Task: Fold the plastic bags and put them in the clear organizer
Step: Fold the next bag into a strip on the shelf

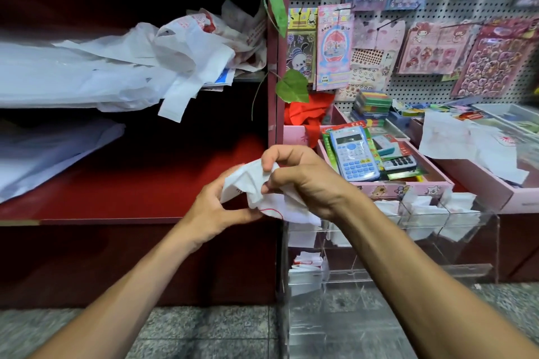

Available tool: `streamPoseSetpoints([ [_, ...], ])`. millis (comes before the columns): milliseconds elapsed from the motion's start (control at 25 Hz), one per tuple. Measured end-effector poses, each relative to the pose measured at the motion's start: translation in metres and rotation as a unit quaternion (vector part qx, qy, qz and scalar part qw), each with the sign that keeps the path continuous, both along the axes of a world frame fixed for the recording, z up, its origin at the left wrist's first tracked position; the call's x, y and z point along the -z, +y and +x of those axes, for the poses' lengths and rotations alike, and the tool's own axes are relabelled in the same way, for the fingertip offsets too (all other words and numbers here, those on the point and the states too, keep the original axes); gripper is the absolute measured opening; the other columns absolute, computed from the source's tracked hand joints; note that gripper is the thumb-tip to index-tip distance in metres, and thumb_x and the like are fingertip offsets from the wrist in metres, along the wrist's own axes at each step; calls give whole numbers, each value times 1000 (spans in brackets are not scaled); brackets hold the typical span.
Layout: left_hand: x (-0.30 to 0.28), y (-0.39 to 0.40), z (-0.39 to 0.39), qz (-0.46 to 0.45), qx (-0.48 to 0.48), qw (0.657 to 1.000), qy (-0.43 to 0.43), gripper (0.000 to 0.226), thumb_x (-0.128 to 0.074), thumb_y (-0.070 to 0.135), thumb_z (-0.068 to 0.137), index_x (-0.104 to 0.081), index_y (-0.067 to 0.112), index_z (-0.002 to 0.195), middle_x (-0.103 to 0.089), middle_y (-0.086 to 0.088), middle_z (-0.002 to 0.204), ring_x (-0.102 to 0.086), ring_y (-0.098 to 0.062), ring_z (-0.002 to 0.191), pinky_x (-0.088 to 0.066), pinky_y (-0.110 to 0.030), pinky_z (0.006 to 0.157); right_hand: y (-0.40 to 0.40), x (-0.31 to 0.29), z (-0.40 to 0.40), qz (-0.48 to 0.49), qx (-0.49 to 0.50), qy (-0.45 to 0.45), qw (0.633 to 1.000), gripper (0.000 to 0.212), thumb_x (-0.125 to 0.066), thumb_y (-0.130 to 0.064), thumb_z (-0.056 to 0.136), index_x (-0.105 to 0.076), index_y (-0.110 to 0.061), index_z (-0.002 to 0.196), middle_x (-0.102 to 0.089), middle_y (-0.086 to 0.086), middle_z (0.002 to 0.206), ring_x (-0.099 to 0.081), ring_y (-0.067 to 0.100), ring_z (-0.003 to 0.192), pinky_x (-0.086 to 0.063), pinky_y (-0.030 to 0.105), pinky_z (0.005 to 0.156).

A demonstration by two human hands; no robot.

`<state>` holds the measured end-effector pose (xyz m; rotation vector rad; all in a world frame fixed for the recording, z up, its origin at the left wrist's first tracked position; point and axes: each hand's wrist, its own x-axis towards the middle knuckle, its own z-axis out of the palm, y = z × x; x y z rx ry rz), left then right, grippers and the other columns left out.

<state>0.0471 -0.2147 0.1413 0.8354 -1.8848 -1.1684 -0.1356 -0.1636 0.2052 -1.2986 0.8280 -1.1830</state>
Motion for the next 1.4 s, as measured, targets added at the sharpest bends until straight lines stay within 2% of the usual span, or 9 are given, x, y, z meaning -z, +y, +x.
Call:
streamPoseSetpoints([
  [160, 7, -8, 15, -49, -167, 981, -91, 22, -80, 14, 79, -71, 27, 65, -63, 9, 59, -52, -1, 57, -38, -23, 56, -11, -3, 8, 7, 39, -41, 998, 40, -43, 20, 68, -64, -13, 63, -53, 11, 60, -53, 17, 53, -48, 23, 52],
  [280, 19, -26, 46, -24, -308, 943, -123, 14, -78, 19, 76, -69, 21, 66, -61, 7, 56, -50, -8, 55, -40, -31, 54, -24, 2, 3, -10, 135, 186, 973, 33, -54, 10, 79, -76, -14, 82, -65, 5, 65, -59, 12, 60, -49, 24, 63],
  [400, 15, -37, 77, -6, -364, 931, -35, 16, -75, 12, 76, -70, 24, 67, -67, 11, 61, -58, -7, 60, -49, -30, 62, -40, 20, 2, -60, 231, 530, 813, 37, -68, -14, 79, -73, -20, 115, -69, 2, 108, -62, 21, 99, -49, 35, 90],
  [520, 11, -42, 98, -26, -393, 919, -7, 12, -77, 16, 77, -68, 19, 69, -68, 4, 67, -60, -13, 64, -51, -36, 64, -46, 25, 16, -57, 339, 595, 726, 52, -66, -26, 81, -57, -18, 133, -54, 7, 129, -49, 37, 116, -43, 41, 97],
  [600, 10, -38, 104, -57, -401, 915, -6, 16, -78, 14, 78, -65, 18, 69, -69, 4, 72, -63, -14, 69, -49, -30, 65, -48, 27, 27, -45, 352, 542, 762, 57, -66, -21, 83, -49, -11, 136, -48, 9, 129, -49, 33, 117, -41, 38, 93],
  [720, -6, -30, 107, -224, -417, 880, 32, 12, -71, 5, 78, -63, 14, 78, -70, 4, 85, -66, -19, 81, -49, -24, 73, -52, 32, 47, -5, 258, 188, 948, 65, -66, 2, 83, -44, -13, 142, -46, -3, 131, -54, 18, 111, -48, 25, 79],
  [880, -17, -24, 107, -495, -310, 808, -81, 15, -61, -3, 72, -62, 5, 84, -69, -6, 102, -60, -26, 94, -46, -27, 93, -73, 39, 47, -23, 170, -143, 975, 69, -46, 22, 80, -53, -23, 132, -62, 0, 131, -60, 12, 119, -49, 21, 89],
  [1040, 24, -19, 100, -495, -155, 785, -338, 25, -74, 5, 62, -55, 16, 73, -59, 1, 68, -55, -25, 61, -38, -32, 61, -71, 50, 44, 150, 275, -43, 949, 42, -44, 14, 80, -69, -19, 80, -52, 0, 75, -50, 12, 66, -40, 19, 53],
  [1400, 31, 1, 52, -262, -33, 901, -345, 20, -59, 45, 88, -60, 30, 101, -64, 10, 89, -58, -14, 85, -42, -33, 70, -63, 75, 80, 226, 174, 214, 934, 19, -65, -15, 84, -67, -8, 102, -64, 9, 95, -62, 24, 78, -54, 35, 72],
])
